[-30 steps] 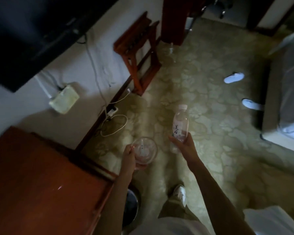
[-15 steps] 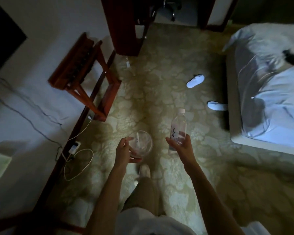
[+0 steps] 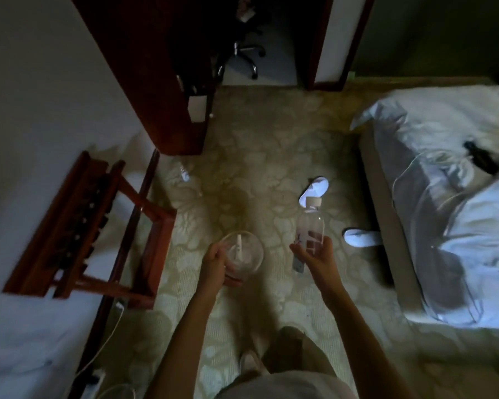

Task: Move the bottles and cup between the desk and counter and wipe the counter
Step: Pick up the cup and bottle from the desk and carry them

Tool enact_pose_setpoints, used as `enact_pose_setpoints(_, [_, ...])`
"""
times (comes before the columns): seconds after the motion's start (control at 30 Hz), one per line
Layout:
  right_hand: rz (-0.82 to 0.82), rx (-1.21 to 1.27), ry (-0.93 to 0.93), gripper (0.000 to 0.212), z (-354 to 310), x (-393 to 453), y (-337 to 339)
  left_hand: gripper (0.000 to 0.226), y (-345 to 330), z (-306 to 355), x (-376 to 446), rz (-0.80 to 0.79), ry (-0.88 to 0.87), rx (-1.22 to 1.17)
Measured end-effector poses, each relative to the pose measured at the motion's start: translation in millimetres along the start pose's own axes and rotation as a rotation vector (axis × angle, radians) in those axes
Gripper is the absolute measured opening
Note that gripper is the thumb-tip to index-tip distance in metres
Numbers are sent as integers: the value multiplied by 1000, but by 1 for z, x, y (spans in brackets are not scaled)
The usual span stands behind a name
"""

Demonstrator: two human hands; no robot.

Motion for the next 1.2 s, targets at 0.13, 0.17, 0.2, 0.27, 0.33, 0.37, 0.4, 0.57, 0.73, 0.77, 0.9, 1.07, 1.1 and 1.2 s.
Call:
enact_pose_setpoints(0.13, [29, 60, -63, 62, -19, 96, -24, 31, -50, 61, 77, -16, 35, -6])
enact_pose_setpoints(0.17, [41, 68, -63, 59, -24, 123, -31, 30, -66, 72, 99, -14, 44, -9])
enact_pose_setpoints(0.2, [49, 77, -58, 57, -32, 152, -40, 30, -82, 86, 121, -8, 51, -19])
enact_pose_setpoints(0.27, [32, 84, -64, 51, -54, 214, -59, 30, -111, 120, 163, 15, 73, -30])
enact_pose_setpoints(0.33, [-6, 78, -49, 52, -86, 276, -76, 32, -135, 159, 203, 32, 85, -31])
enact_pose_setpoints(0.37, [-18, 64, -34, 55, -106, 305, -84, 33, -146, 181, 222, 38, 71, -32])
enact_pose_setpoints(0.4, [-21, 51, -14, 56, -129, 334, -92, 33, -156, 205, 241, 42, 54, -36])
enact_pose_setpoints(0.57, [-59, 36, 41, 49, -211, 461, -139, 33, -190, 316, 332, 85, -3, -76])
enact_pose_setpoints(0.73, [-110, 14, 56, 50, -238, 570, -194, 35, -219, 379, 439, 145, 45, -102])
enact_pose_setpoints(0.77, [-114, -8, 56, 52, -243, 592, -205, 35, -225, 390, 463, 148, 45, -97])
enact_pose_setpoints(0.9, [-131, -75, 40, 50, -274, 689, -260, 35, -244, 450, 561, 141, 83, -111])
enact_pose_setpoints(1.07, [-168, 6, 83, 39, -391, 796, -343, 29, -256, 569, 671, 172, 95, -138])
enact_pose_setpoints(1.1, [-180, 26, 96, 41, -415, 815, -360, 24, -255, 595, 689, 183, 88, -128])
enact_pose_setpoints(1.2, [-222, 68, 140, 46, -471, 867, -413, 21, -253, 663, 749, 217, 57, -130])
Point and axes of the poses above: each hand's wrist, its own x-axis towards the middle knuckle, its own y-axis out of the back of the hand, z = x × y, the point moved 2 cm from there along x, towards the middle knuckle, and after that the axes turned 14 degrees about z, right-handed, at the moved point
